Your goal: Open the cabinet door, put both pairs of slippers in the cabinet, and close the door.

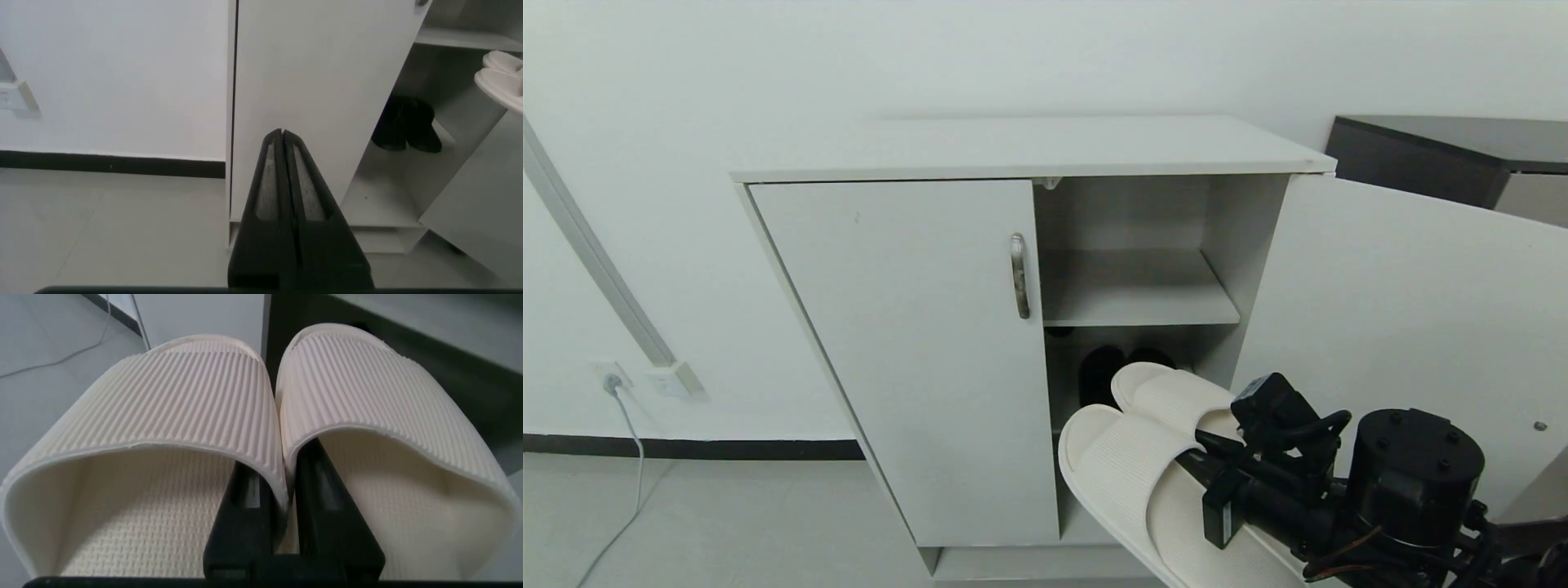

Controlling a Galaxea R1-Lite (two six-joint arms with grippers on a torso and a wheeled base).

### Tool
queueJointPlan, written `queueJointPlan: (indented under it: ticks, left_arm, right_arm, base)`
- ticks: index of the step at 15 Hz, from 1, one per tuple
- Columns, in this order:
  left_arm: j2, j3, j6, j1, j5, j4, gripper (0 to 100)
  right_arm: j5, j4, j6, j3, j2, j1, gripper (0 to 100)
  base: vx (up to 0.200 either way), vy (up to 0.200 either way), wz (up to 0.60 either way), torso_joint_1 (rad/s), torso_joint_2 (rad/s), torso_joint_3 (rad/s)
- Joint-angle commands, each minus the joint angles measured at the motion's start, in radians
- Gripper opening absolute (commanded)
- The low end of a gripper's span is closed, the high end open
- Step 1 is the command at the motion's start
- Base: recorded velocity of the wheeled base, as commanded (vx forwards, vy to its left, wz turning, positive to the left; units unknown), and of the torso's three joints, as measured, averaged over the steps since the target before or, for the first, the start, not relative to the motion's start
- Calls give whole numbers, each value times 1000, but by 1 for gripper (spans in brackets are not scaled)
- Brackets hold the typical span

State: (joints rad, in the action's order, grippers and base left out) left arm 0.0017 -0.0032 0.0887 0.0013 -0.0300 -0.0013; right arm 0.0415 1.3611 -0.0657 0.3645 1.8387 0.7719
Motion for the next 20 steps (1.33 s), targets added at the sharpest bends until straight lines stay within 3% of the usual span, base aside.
queueJointPlan:
  ticks: [1,4,9,11,15,18,20]
  left_arm:
    - [1,0,0,0,-1,0,0]
    - [1,0,0,0,-1,0,0]
    - [1,0,0,0,-1,0,0]
    - [1,0,0,0,-1,0,0]
    - [1,0,0,0,-1,0,0]
    - [1,0,0,0,-1,0,0]
    - [1,0,0,0,1,0,0]
  right_arm:
    - [-2,3,0,-4,19,1,0]
    - [-17,41,-5,-19,37,4,0]
    - [-9,115,-74,-61,71,26,0]
    - [61,96,-60,2,79,58,0]
    - [454,-306,84,343,37,184,0]
    - [669,-599,173,527,-13,208,0]
    - [750,-715,173,584,-55,230,0]
  base:
    - [0,0,0,-41,437,388]
    - [0,0,0,-15,380,362]
    - [0,0,0,0,61,54]
    - [0,0,0,0,0,0]
    - [0,0,0,0,0,0]
    - [0,0,0,0,0,0]
    - [0,0,0,0,0,0]
